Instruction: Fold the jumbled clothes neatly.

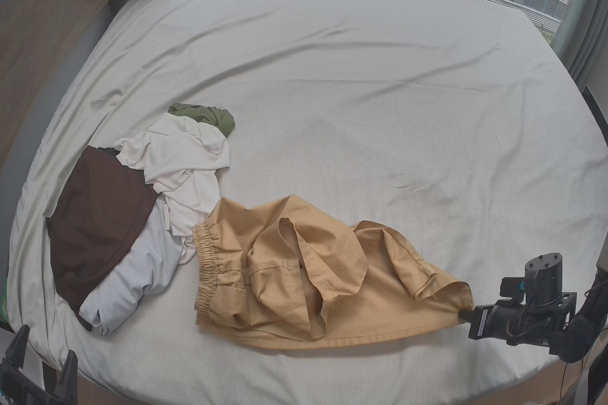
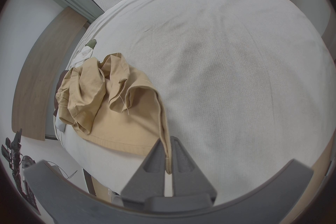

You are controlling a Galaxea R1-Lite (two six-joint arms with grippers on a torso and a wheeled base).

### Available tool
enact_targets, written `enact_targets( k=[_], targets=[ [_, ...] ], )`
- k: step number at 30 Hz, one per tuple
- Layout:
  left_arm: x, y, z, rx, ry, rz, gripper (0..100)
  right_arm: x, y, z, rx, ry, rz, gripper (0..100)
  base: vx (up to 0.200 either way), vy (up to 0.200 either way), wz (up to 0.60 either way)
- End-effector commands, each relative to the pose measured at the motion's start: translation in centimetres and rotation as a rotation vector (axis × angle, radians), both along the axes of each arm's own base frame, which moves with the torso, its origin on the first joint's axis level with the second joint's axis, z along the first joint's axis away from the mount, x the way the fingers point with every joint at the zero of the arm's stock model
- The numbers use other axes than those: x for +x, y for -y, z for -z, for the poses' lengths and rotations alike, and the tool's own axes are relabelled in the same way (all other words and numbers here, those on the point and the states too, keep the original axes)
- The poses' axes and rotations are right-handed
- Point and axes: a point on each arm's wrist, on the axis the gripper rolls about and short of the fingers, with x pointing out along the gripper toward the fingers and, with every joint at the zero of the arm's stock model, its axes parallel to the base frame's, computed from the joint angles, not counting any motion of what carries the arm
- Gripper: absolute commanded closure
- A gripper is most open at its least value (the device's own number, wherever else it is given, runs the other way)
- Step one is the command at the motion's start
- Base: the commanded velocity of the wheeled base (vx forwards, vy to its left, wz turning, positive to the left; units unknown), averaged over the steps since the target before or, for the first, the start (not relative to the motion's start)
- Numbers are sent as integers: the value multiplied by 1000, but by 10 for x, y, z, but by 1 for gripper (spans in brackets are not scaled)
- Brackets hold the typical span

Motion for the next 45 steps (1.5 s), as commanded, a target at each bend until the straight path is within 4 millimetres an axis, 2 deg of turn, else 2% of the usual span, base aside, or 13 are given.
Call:
enact_targets(
  k=[1,19,20,24,28,33,37,41,45],
  targets=[
    [0,0,5,0,-1,-1,0,-4,5,4,-13,-29,12,100,0,0,0],
    [0,0,5,0,-1,-1,0,-6,7,6,-35,-49,4,100,0,0,0],
    [0,0,5,0,-1,-1,0,-6,7,6,-37,-51,5,0,0,0,0],
    [0,0,5,0,-1,-1,0,-6,7,1,-31,-21,9,0,0,0,0],
    [0,0,5,-3,-2,-1,0,-9,7,-16,1,72,-2,0,0,0,0],
    [0,0,5,1,-1,-1,0,-14,2,-51,69,307,-42,0,0,0,0],
    [0,0,5,3,-1,2,0,-18,-3,-60,101,364,-83,0,0,0,0],
    [0,0,5,1,-1,2,0,-20,-10,-64,127,382,-141,0,0,0,0],
    [0,0,5,1,-1,2,0,-19,-31,-74,181,447,-238,0,0,0,0]
  ],
)
